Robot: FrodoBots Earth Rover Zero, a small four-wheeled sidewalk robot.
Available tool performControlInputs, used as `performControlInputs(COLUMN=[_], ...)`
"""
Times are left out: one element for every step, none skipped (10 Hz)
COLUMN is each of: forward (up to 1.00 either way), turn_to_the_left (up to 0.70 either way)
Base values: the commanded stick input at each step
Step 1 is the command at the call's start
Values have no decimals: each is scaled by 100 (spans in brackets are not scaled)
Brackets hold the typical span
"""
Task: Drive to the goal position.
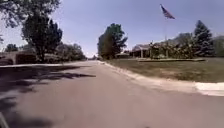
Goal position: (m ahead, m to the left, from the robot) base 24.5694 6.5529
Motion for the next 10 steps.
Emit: performControlInputs(forward=[100, 100, 100, 100, 85, 85, 80, 70, 70, 70], turn_to_the_left=[0, 0, 0, 0, 0, 0, 0, 0, 0, 3])
